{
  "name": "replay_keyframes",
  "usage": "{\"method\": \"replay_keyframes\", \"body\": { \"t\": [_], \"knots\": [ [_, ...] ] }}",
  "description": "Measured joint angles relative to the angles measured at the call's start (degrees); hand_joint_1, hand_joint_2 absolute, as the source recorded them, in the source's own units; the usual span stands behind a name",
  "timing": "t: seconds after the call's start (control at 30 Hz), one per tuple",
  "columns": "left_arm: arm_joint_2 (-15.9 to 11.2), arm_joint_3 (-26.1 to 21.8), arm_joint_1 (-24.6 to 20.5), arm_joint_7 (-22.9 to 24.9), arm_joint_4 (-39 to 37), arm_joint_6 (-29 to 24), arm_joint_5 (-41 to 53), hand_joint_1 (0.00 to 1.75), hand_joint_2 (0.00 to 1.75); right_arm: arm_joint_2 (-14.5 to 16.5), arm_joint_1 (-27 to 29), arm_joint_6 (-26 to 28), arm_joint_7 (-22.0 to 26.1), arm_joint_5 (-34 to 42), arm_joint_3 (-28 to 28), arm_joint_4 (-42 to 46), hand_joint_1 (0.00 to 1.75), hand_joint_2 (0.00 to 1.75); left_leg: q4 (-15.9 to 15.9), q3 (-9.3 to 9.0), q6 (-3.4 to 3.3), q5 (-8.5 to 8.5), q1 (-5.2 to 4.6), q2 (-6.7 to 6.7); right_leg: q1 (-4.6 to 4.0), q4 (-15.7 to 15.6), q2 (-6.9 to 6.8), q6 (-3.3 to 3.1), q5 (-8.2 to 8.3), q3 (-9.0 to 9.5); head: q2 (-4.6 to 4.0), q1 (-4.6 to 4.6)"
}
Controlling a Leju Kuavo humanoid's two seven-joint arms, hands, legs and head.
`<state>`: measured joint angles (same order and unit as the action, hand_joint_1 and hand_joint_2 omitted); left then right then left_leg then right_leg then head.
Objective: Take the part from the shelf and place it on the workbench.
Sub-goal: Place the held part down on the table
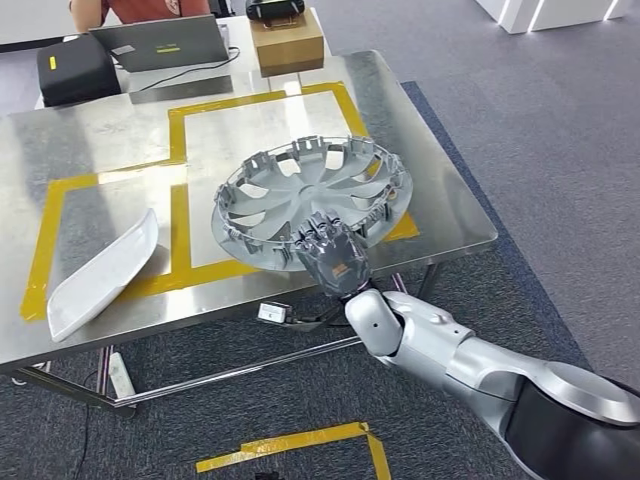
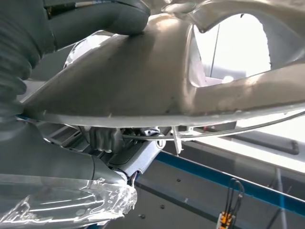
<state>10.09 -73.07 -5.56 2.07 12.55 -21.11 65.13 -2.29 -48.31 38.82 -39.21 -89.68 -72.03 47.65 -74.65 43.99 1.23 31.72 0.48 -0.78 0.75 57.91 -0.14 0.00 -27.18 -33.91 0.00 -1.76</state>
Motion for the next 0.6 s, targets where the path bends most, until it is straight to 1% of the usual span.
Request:
{"method": "replay_keyframes", "body": {
  "t": [0.03,0.07,0.1,0.13,0.17,0.2,0.23,0.3,0.33,0.37,0.4,0.47,0.57,0.6],
  "knots": [
    [0.0,0.0,0.1,0.0,0.0,0.0,0.0,0.00,1.75,0.2,0.3,0.0,0.0,0.0,-0.1,-0.2,1.75,1.75,2.0,-0.93,-0.06,-1.66,0.05,0.04,0.00,0.0,-0.05,0.02,-0.07,0.11,0.00,0.01],
    [0.0,0.0,0.1,0.0,0.0,0.1,0.0,0.00,1.75,0.5,0.6,0.0,0.0,0.0,-0.3,-0.4,1.75,1.75,5.8,-2.84,-0.19,-3.87,0.09,0.14,0.00,0.0,-0.06,0.10,-0.16,0.24,0.00,-0.01],
    [-0.1,0.0,0.1,0.0,0.0,0.2,0.0,0.00,1.75,0.9,1.0,0.0,0.0,0.0,-0.3,-0.5,1.75,1.75,9.9,-5.00,-0.35,-5.50,0.03,0.28,-0.09,0.0,-0.07,0.24,-0.27,0.34,0.00,-0.01],
    [-0.1,0.0,0.0,0.0,0.0,0.2,-0.1,0.00,1.75,1.3,1.6,0.0,0.2,0.1,-0.4,-0.7,1.75,1.75,13.3,-6.73,-0.53,-6.51,-0.04,0.39,-0.21,0.1,-0.07,0.43,-0.38,0.36,0.00,0.02],
    [-0.1,0.0,-0.1,0.0,0.0,0.2,-0.1,0.00,1.75,1.7,2.4,0.0,1.0,0.4,-0.3,-1.0,1.75,1.75,15.5,-7.80,-0.62,-6.89,-0.05,0.47,-0.39,0.2,-0.09,0.51,-0.52,0.35,0.00,0.07],
    [-0.1,0.0,-0.1,0.0,0.0,0.3,-0.2,0.00,1.75,2.3,3.5,0.0,3.0,1.1,0.1,-1.3,1.75,1.75,16.3,-8.21,-0.63,-6.71,-0.07,0.46,-0.55,0.2,-0.11,0.42,-0.62,0.32,0.00,0.12],
    [0.0,0.0,-0.1,0.0,0.0,0.4,-0.3,0.00,1.75,3.0,4.8,-0.1,6.6,2.3,1.1,-1.8,1.75,1.75,16.6,-8.23,-0.64,-6.73,-0.05,0.40,-0.62,0.2,-0.13,0.27,-0.66,0.33,0.00,0.20],
    [-0.1,0.0,0.1,0.0,0.0,0.8,-0.4,0.00,1.75,5.1,7.4,-1.3,17.0,6.0,4.8,-4.0,1.75,1.75,16.6,-8.25,-0.69,-6.71,-0.15,0.33,-0.57,0.0,-0.16,0.02,-0.61,0.44,0.00,0.26],
    [-0.1,0.0,0.2,0.0,0.0,1.0,-0.4,0.00,1.75,6.3,8.2,-2.4,21.9,7.9,7.0,-5.5,1.75,1.75,16.6,-8.23,-0.80,-6.69,-0.22,0.32,-0.51,-0.1,-0.16,0.11,-0.56,0.48,0.00,0.28],
    [-0.2,0.0,0.2,0.0,0.0,1.2,-0.4,0.00,1.75,7.4,8.7,-3.5,25.4,9.4,9.0,-6.9,1.75,1.75,16.6,-8.21,-0.91,-6.69,-0.27,0.32,-0.46,-0.3,-0.16,0.20,-0.51,0.52,0.00,0.28],
    [-0.2,0.0,0.1,0.0,0.0,1.4,-0.4,0.00,1.75,8.5,8.9,-4.6,27.6,10.4,10.7,-8.2,1.75,1.75,16.6,-8.21,-1.02,-6.68,-0.31,0.32,-0.42,-0.4,-0.16,0.31,-0.45,0.57,0.00,0.30],
    [-0.2,0.0,0.1,0.0,0.0,1.6,-0.4,0.00,1.75,10.4,8.9,-6.0,30.1,11.6,13.5,-10.6,1.75,1.75,16.6,-8.21,-1.21,-6.70,-0.34,0.32,-0.39,-0.6,-0.16,0.58,-0.33,0.64,0.00,0.31],
    [-0.3,0.0,0.1,0.0,0.0,1.7,-0.4,0.00,1.75,12.8,8.8,-7.3,31.6,12.2,16.5,-13.1,1.75,1.75,16.6,-8.21,-1.36,-6.76,-0.43,0.33,-0.27,-0.7,-0.15,1.11,-0.18,0.65,0.00,0.28],
    [-0.3,0.0,0.1,0.0,0.0,1.7,-0.4,0.00,1.75,13.5,8.8,-7.8,32.0,12.4,17.1,-13.7,1.75,1.75,16.6,-8.21,-1.40,-6.78,-0.45,0.33,-0.24,-0.7,-0.15,1.20,-0.15,0.65,0.00,0.27]
  ]
}}
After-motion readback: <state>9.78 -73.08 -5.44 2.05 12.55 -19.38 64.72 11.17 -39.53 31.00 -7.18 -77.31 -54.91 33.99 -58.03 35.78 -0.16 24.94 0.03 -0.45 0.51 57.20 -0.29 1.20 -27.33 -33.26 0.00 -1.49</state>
